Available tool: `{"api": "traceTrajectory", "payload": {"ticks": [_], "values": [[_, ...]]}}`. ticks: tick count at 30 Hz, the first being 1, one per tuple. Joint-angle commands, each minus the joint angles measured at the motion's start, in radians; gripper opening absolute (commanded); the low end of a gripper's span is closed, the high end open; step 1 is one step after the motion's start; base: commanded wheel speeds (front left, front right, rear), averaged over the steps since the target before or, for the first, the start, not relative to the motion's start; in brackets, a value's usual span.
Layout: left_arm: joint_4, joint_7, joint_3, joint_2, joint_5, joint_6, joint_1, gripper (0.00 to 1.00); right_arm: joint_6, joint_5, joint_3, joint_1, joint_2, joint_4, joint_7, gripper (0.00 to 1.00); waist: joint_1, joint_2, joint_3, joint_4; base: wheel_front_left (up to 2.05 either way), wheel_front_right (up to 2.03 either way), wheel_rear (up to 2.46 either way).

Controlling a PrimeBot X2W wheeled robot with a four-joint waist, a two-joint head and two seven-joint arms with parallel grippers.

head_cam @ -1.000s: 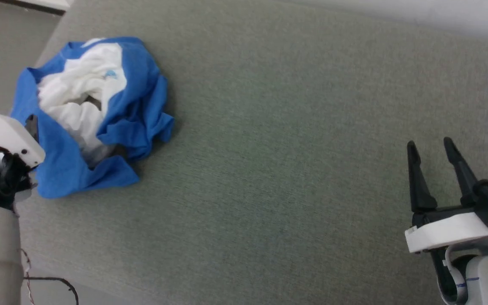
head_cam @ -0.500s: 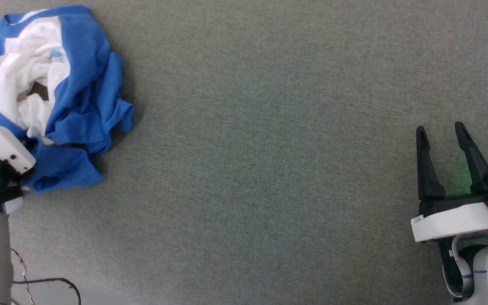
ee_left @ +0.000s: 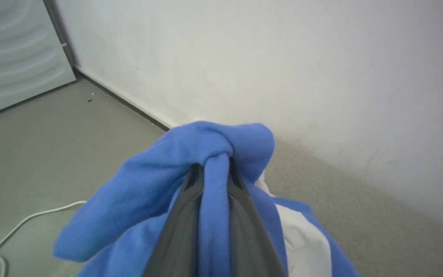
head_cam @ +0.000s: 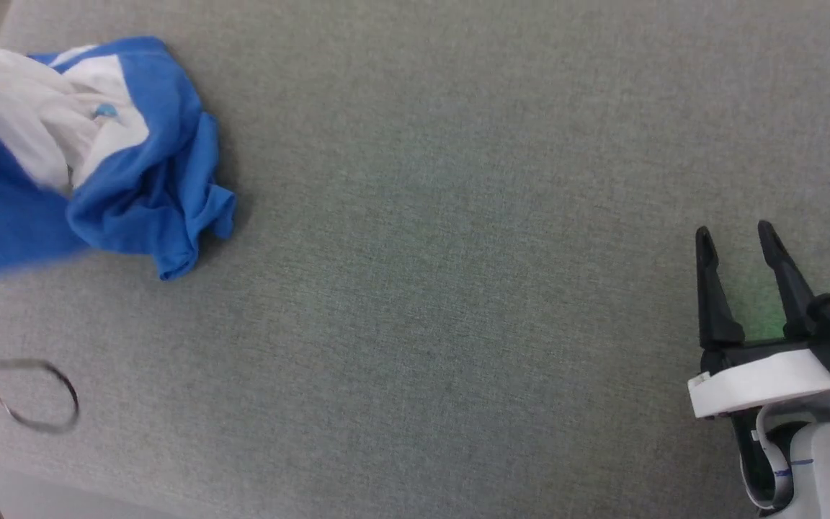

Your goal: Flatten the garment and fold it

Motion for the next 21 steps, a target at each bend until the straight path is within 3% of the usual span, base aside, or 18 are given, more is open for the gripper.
{"api": "traceTrajectory", "payload": {"ticks": [1, 5, 10, 21], "values": [[-0.039, -0.035, -0.018, 0.015, 0.022, -0.019, -0.063, 0.0, -0.002, 0.018, 0.009, 0.007, 0.0, 0.017, -0.014, 1.0, -0.0001, 0.0001, -0.074, 0.0, 0.0, 0.0, 0.0], [-0.14, -0.061, -0.08, 0.019, 0.062, -0.048, -0.173, 0.0, -0.002, 0.049, 0.021, 0.016, 0.0, 0.06, -0.036, 1.0, -0.0001, 0.0001, -0.143, -0.017, 0.0, 0.0, 0.0], [-0.242, -0.017, -0.176, -0.005, 0.1, -0.079, -0.327, 0.0, -0.002, 0.104, 0.043, 0.021, 0.0, 0.124, -0.066, 1.0, -0.0001, 0.0001, -0.225, -0.07, 0.0, 0.0, 0.0], [-0.276, 0.053, -0.332, -0.159, 0.101, -0.114, -0.597, 0.0, -0.002, 0.18, 0.052, 0.031, 0.0, 0.209, -0.09, 1.0, -0.0001, 0.0001, -0.304, -0.215, 0.0, 0.0, 0.0]]}}
